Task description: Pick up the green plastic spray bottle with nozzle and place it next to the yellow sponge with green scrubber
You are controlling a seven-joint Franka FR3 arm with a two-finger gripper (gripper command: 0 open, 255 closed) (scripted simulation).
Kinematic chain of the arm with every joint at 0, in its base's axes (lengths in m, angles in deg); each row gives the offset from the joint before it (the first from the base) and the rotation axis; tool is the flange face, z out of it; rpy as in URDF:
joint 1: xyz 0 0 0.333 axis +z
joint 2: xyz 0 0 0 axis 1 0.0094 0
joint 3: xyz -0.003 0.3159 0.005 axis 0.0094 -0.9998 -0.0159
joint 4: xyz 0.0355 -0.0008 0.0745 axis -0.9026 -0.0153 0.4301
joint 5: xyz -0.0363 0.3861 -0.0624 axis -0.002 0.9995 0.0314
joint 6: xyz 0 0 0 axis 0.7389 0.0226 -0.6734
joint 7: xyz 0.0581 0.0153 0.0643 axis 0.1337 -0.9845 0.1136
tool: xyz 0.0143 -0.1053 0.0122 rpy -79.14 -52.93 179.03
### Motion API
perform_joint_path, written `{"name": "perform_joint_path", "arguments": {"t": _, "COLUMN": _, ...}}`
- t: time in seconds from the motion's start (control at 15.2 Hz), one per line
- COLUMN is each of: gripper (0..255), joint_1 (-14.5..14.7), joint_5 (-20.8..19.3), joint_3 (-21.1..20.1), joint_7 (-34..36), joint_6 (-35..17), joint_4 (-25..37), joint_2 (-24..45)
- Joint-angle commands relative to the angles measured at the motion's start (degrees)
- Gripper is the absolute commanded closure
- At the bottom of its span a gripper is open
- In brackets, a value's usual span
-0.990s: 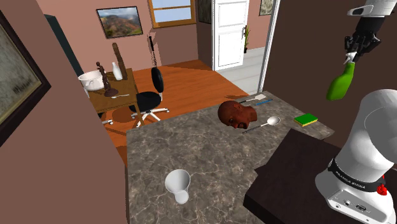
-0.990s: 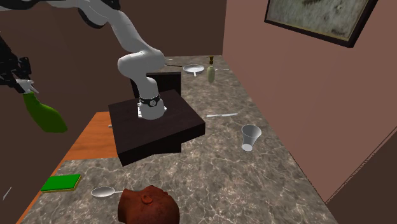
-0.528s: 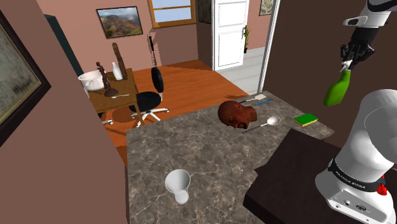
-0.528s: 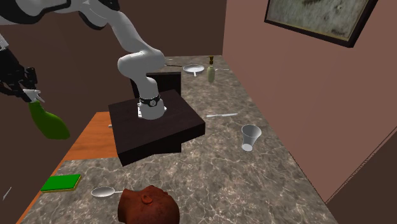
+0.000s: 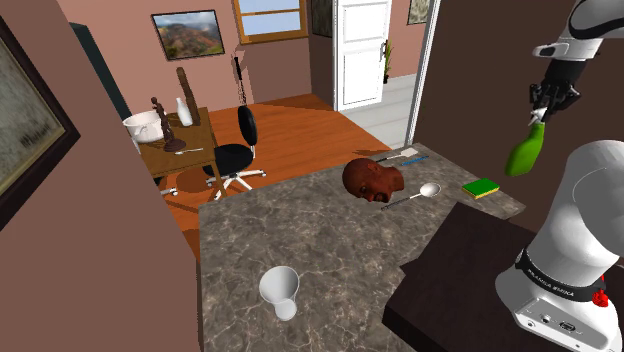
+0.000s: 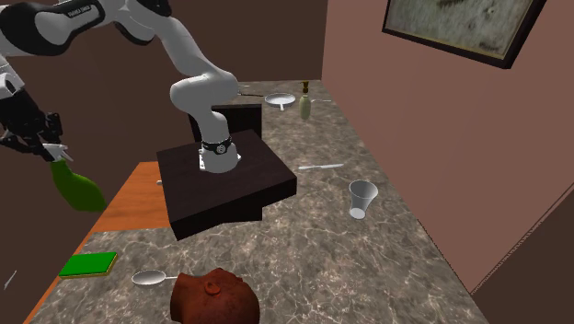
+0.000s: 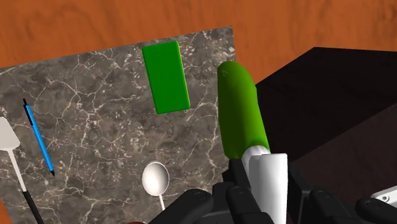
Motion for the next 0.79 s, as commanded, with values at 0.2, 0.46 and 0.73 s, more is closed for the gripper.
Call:
{"name": "perform_joint_path", "arguments": {"t": 0.2, "gripper": 255, "joint_1": 0.49, "joint_5": -1.80, "joint_3": 2.69, "joint_7": 0.66, "joint_6": -3.26, "joint_4": -2.58, "joint_2": -0.31}}
{"name": "perform_joint_path", "arguments": {"t": 0.46, "gripper": 255, "joint_1": 1.14, "joint_5": -3.29, "joint_3": 5.10, "joint_7": 1.12, "joint_6": -5.76, "joint_4": -4.26, "joint_2": -0.44}}
{"name": "perform_joint_path", "arguments": {"t": 0.73, "gripper": 255, "joint_1": 2.00, "joint_5": -4.87, "joint_3": 7.71, "joint_7": 1.61, "joint_6": -8.25, "joint_4": -5.74, "joint_2": -0.53}}
